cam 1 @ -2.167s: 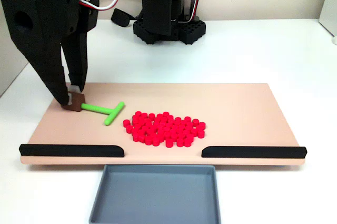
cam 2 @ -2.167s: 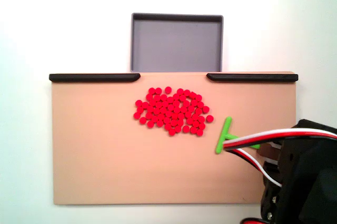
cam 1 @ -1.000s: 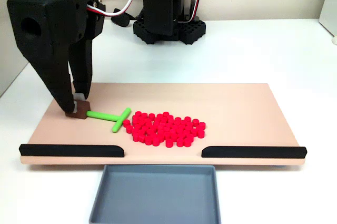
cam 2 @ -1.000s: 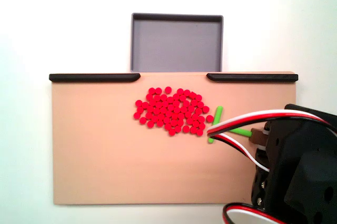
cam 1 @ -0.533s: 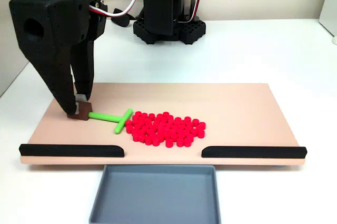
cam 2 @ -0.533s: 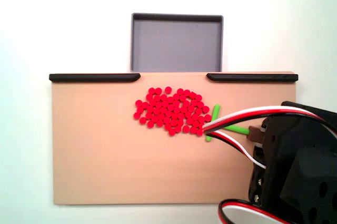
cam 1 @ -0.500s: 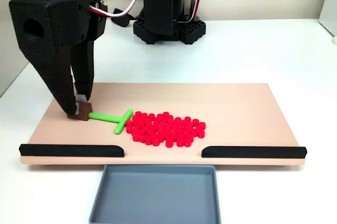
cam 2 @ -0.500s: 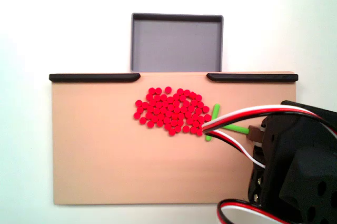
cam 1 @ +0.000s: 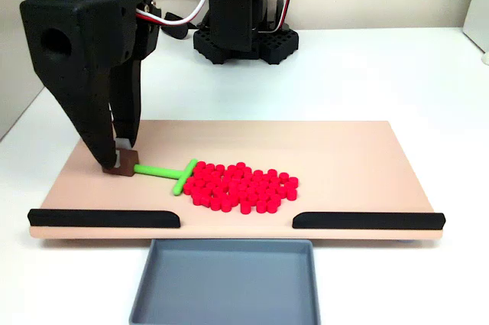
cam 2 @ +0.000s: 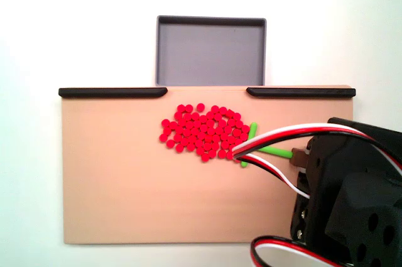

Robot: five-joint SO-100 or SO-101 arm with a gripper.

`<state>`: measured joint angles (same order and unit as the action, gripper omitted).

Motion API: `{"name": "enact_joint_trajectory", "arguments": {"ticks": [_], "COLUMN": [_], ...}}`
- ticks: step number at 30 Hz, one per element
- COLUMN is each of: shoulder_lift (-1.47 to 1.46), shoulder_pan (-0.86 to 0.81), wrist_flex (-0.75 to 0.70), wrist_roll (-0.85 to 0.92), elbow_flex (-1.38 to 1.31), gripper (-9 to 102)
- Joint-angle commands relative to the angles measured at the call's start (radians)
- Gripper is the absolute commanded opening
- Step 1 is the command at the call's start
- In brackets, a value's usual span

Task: Gather the right side granules

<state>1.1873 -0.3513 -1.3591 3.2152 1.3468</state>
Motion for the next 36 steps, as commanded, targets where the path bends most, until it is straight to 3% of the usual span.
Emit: {"name": "enact_joint_trajectory", "arguments": {"ticks": [1, 36], "shoulder_lift": [0.002, 0.005], "shoulder_pan": [0.015, 0.055], "wrist_flex": [-0.005, -0.005], "wrist_roll": [0.238, 0.137], "elbow_flex": [-0.020, -0.020], "gripper": [0, 0]}}
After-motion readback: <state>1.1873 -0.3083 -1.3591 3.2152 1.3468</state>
